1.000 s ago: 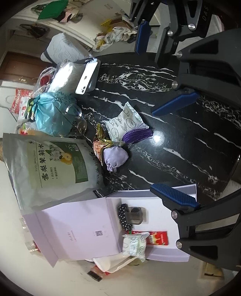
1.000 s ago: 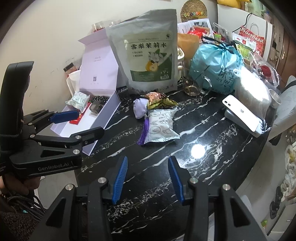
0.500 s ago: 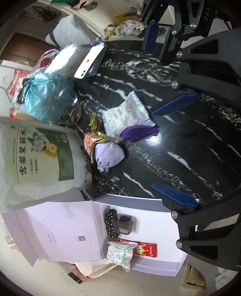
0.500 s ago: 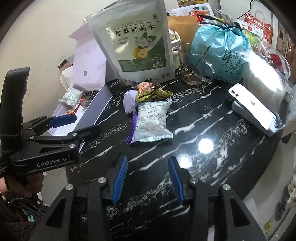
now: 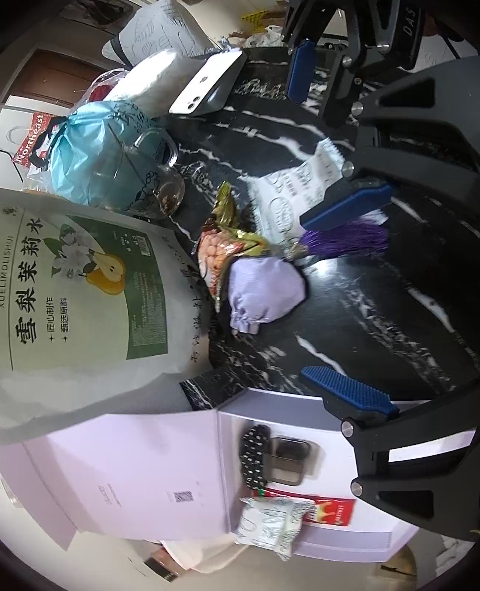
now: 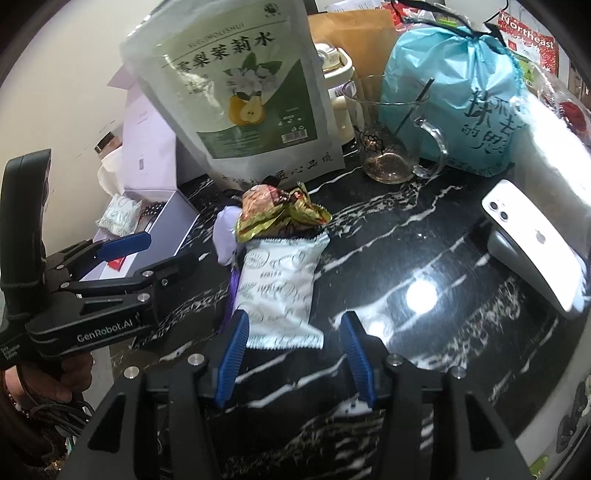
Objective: Organize objects
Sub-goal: 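Grasp the lavender drawstring pouch with the left gripper while the right gripper grasps the white snack packet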
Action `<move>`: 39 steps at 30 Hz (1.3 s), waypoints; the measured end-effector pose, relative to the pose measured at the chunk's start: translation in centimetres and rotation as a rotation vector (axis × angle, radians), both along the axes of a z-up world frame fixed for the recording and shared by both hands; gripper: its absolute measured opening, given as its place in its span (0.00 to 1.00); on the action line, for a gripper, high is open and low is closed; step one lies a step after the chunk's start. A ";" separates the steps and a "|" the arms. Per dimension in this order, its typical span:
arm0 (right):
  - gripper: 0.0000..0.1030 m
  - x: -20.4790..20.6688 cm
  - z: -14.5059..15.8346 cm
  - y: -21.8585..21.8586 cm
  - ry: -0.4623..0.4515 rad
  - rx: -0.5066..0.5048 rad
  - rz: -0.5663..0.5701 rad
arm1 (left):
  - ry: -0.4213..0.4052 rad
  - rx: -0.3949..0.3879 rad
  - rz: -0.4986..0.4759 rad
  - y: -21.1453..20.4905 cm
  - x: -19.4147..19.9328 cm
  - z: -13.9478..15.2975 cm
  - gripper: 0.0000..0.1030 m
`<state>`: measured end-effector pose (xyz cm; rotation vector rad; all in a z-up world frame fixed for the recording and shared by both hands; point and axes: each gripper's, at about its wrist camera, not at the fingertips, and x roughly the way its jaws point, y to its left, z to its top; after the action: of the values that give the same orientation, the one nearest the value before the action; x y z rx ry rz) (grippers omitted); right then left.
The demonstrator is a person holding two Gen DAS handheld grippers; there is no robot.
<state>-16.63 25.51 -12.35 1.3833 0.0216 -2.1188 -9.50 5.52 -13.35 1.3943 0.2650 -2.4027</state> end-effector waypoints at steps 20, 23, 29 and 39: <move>0.60 -2.5 -3.7 -4.9 0.019 -0.016 0.027 | 0.026 -0.006 -0.094 -3.1 -3.4 -3.8 0.78; 0.60 -3.0 -4.5 -5.0 -0.004 -0.012 0.019 | 0.018 0.004 -0.103 -3.5 -4.0 -4.5 0.78; 0.63 -3.1 -5.7 -4.6 -0.049 -0.042 0.015 | -0.008 -0.013 -0.161 -3.4 -5.4 -5.5 0.78; 0.60 -2.7 -6.0 -2.9 -0.065 -0.077 -0.015 | -0.015 -0.019 -0.256 -2.1 -7.1 -6.3 0.77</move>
<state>-19.34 22.59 -18.37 1.4105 -0.0956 -2.0637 -16.57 3.43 -19.69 1.5177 0.0616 -2.5885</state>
